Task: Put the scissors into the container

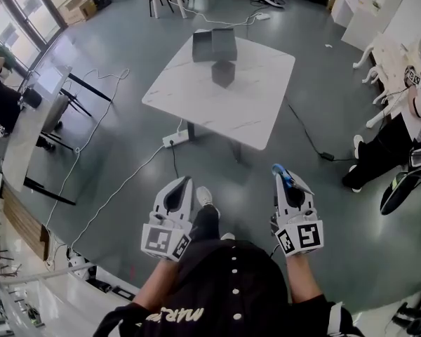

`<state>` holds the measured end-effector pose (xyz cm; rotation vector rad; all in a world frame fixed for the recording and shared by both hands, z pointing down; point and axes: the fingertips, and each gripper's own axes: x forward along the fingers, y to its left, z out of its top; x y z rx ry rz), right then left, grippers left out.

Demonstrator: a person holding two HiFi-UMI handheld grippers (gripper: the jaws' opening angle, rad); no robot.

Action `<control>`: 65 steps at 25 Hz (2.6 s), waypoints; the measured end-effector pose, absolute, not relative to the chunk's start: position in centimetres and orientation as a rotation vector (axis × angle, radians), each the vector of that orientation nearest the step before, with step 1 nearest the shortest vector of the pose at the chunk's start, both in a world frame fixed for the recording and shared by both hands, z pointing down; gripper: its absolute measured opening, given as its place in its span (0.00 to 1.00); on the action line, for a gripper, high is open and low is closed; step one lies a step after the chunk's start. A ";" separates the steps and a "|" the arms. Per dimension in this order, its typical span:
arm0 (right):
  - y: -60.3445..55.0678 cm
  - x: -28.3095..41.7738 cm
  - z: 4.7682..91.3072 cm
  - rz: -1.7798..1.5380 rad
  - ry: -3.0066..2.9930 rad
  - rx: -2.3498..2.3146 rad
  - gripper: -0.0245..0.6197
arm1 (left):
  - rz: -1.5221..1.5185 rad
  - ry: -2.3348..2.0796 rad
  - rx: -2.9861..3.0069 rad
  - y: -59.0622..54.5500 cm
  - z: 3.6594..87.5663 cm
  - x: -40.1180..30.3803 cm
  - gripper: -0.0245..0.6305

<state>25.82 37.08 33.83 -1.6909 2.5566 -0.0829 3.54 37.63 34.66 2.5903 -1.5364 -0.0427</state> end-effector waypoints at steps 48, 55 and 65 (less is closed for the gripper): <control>8.3 19.5 33.5 -0.075 2.595 -1.675 0.13 | -0.098 -1.531 2.570 9.8 35.0 -2.4 0.08; 4.9 17.9 34.0 -0.085 2.637 -1.621 0.13 | -0.081 -1.570 2.549 7.4 35.0 -3.6 0.08; -2.4 16.4 34.2 -0.093 2.646 -1.581 0.13 | -0.061 -1.602 2.543 1.3 34.7 -4.8 0.08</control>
